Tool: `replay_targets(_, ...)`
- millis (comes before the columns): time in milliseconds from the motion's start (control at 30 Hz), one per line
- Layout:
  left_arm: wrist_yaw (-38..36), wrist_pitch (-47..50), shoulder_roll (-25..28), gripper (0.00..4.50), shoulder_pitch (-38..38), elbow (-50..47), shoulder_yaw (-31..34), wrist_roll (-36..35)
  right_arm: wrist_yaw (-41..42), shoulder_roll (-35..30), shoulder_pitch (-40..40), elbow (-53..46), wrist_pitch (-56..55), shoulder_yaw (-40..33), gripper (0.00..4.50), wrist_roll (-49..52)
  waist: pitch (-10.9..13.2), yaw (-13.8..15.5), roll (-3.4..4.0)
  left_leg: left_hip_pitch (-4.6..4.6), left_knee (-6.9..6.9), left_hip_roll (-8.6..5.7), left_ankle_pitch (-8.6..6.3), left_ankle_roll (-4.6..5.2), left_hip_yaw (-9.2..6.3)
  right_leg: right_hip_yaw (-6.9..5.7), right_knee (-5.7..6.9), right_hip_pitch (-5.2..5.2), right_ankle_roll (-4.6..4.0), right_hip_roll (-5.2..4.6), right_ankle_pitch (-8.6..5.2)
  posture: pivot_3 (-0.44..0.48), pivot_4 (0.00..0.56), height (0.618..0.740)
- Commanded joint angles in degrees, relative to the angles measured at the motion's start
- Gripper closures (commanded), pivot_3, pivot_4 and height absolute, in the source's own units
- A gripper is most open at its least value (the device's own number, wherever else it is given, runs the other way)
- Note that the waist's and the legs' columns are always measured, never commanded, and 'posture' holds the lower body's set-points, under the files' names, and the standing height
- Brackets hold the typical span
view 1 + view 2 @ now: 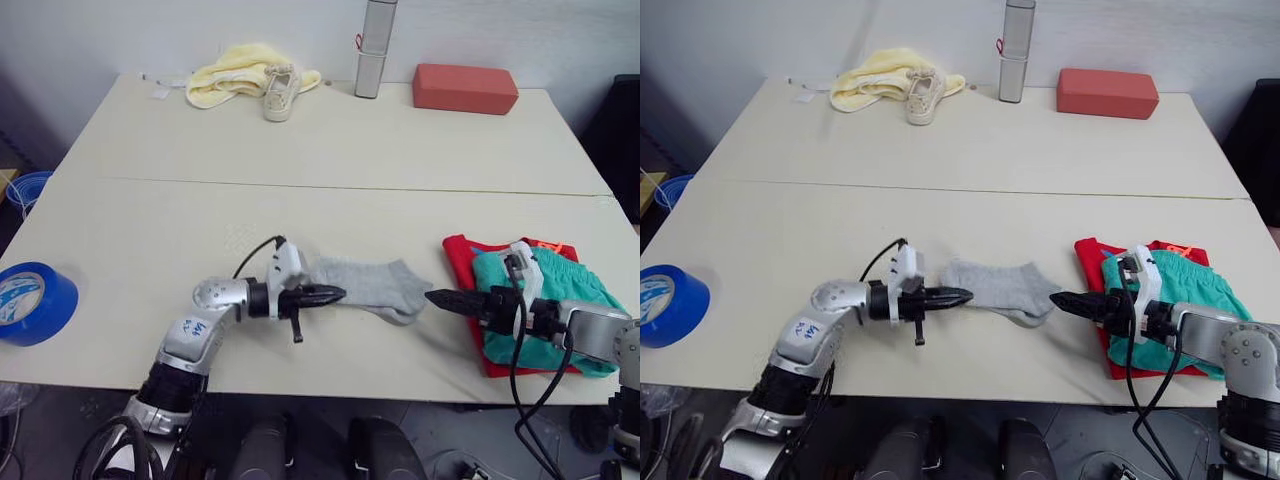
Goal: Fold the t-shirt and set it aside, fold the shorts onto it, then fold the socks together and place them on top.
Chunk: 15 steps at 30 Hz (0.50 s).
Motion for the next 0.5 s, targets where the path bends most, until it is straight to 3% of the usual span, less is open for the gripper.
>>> replay_targets(33, -0.16, -1.56, -0.51, 4.5, -4.8, 4.15, 2.56, -1.17, -11.34, 7.5, 2.62, -4.61, 7.25, -6.3, 0.02, 10.57, 0.0, -0.03, 0.0, 0.0, 0.0, 0.02, 0.02, -0.04, -0.05, -0.04, 0.0, 0.02, 0.0, 0.02, 0.0, 0.0, 0.15, 0.74)
replay_targets(233, -1.66, -8.11, 0.06, 4.5, -9.22, 14.44, -0.12, 4.4, -33.93, 15.87, 11.45, -8.61, -0.9, -3.23, 0.02, 27.71, -0.03, -0.21, 0.03, 0.02, -0.06, 0.0, 0.04, -0.04, 0.01, -0.03, 0.02, 0.05, 0.0, 0.05, 0.0, 0.0, 0.15, 0.74)
replay_targets(333, -2.17, -9.79, -0.19, 4.5, -10.15, 18.29, -1.16, 6.3, -44.86, 15.63, 14.7, -9.87, -9.15, 1.18, 0.02, 35.61, -0.04, -0.34, 0.01, 0.04, -0.05, 0.0, 0.04, -0.03, 0.05, 0.01, 0.0, 0.03, 0.0, 0.06, 0.0, 0.0, 0.15, 0.74)
replay_targets(500, -2.47, -11.11, -0.94, 4.5, -9.95, 21.28, -2.48, 8.2, -56.34, 15.53, 18.08, -13.18, -22.76, 9.35, 0.02, 46.5, -0.07, -0.47, -0.03, 0.06, -0.07, 0.03, 0.04, -0.02, 0.05, 0.04, -0.01, 0.02, 0.0, 0.06, 0.0, 0.0, 0.15, 0.74)
